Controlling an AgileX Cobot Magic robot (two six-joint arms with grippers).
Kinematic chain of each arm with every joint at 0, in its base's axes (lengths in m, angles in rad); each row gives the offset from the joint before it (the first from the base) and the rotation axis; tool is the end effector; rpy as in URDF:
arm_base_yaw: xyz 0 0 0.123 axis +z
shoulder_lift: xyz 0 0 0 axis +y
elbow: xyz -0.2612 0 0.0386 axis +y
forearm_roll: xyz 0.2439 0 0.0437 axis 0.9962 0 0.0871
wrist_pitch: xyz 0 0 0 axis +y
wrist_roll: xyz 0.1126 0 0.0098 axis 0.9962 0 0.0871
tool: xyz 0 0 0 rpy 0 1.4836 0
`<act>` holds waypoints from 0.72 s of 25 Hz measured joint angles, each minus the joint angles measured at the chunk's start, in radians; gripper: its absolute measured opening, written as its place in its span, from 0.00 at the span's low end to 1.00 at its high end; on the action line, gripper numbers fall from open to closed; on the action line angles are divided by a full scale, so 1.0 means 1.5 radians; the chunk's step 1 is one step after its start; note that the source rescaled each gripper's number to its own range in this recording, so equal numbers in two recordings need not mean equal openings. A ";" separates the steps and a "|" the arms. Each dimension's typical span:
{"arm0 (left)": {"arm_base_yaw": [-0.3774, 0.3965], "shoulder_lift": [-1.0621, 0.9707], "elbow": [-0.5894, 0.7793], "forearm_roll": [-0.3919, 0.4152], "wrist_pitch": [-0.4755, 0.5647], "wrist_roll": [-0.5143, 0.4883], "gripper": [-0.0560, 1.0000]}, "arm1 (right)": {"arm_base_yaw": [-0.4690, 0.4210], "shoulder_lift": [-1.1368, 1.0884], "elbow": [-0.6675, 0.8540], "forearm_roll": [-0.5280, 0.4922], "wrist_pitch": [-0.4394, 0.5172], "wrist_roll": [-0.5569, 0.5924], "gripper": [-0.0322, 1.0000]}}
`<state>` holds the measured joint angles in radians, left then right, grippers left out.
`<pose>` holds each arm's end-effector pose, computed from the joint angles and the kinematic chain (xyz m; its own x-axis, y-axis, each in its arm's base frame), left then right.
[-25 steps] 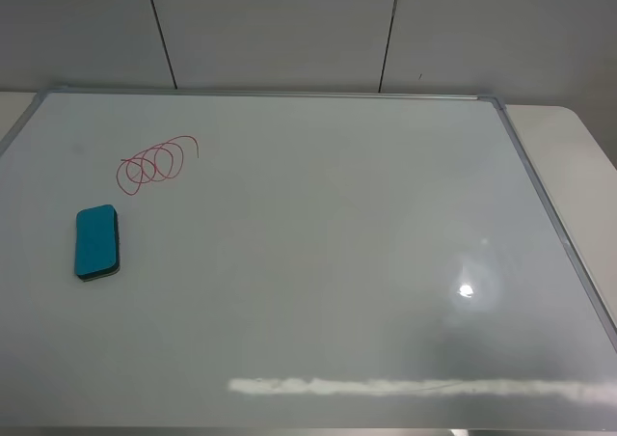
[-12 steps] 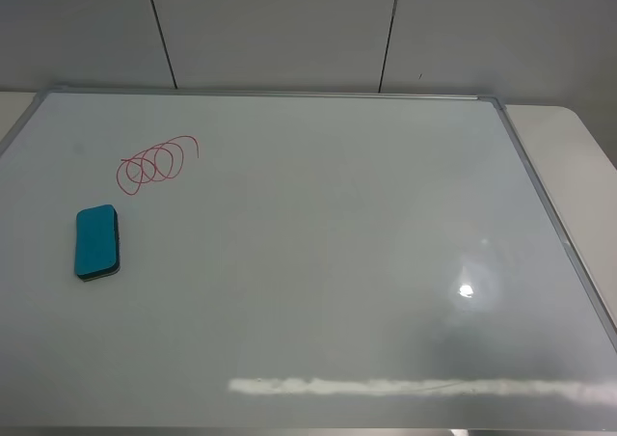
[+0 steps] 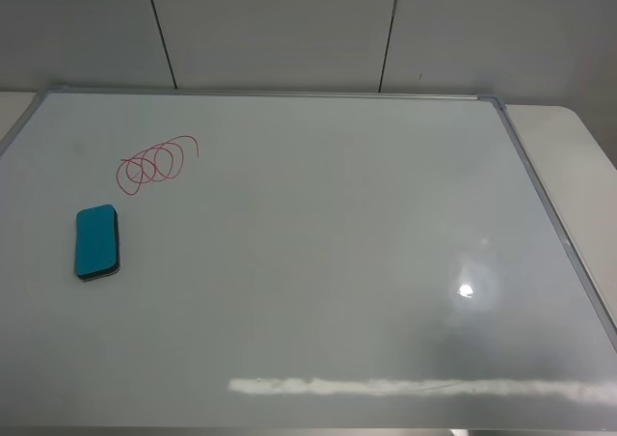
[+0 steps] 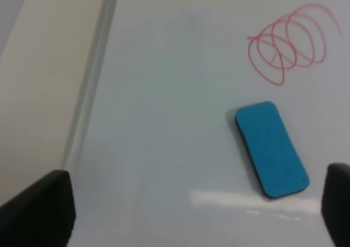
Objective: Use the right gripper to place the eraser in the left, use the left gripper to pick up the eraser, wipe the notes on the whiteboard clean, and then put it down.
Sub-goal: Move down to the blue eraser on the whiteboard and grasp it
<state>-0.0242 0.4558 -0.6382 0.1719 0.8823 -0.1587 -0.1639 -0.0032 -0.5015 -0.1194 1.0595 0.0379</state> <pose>0.1068 0.0124 0.2961 -0.5641 -0.0347 -0.8250 -0.1123 0.9931 0.0349 0.0292 -0.0167 0.2665 -0.4472 0.0531 -0.8929 0.2447 0.9674 -0.0651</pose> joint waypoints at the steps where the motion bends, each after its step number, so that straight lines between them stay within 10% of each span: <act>1: 0.000 0.067 -0.021 0.001 -0.004 0.000 0.81 | 0.000 0.000 0.000 0.000 0.000 0.000 1.00; 18: 0.000 0.524 -0.191 -0.066 -0.005 0.006 0.80 | 0.000 0.000 0.000 0.000 0.000 0.000 1.00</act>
<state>-0.0242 1.2422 -0.9240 0.0724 0.8747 -0.1498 -0.1639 -0.0032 -0.5015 -0.1194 1.0595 0.0379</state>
